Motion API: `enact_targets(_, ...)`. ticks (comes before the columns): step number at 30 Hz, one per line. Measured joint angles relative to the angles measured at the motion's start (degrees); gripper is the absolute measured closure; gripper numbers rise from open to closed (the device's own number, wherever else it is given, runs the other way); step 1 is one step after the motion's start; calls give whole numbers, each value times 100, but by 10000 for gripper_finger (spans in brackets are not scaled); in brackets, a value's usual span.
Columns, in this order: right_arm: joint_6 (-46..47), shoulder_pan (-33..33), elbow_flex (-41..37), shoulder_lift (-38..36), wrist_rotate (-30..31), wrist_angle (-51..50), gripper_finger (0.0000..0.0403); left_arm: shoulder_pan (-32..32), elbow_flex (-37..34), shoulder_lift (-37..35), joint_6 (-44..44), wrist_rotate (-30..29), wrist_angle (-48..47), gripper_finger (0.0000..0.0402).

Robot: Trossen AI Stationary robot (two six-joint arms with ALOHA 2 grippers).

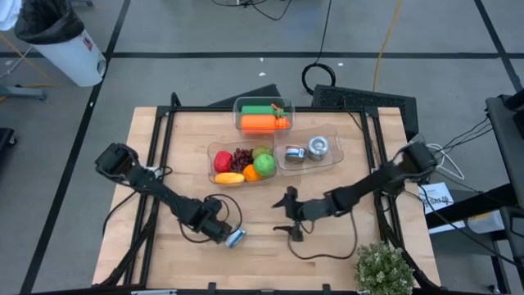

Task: Pick & Place Food Item
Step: Put the blue and pink tuna can into the bottom right transparent bin

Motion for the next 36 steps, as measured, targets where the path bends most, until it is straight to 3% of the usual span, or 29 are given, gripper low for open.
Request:
enact_targets(8, -1079, -270, 944, 1232, -810, 23, 66, 323, 3, 6, 464, -259, 203, 9)
enact_targets(13, -1677, -420, 1634, 1603, -1022, 43, 66, 497, -4, 15, 809, -646, 510, 9)
enact_targets(19, -1770, -547, 2204, 1826, -1551, 26, 66, 632, 55, -101, 1362, -1189, 615, 9)
enact_targets(25, -2070, -564, 2244, 1866, -1516, -316, 66, 649, 73, -484, 1787, -1517, 566, 9)
enact_targets(30, -2073, -656, 2244, 1866, -1071, -854, 66, 721, 77, -678, 1995, -1593, 541, 9)
enact_targets(36, -1911, -733, 2242, 1862, -1325, -1113, 92, 754, 77, -698, 2197, -1593, 520, 9)
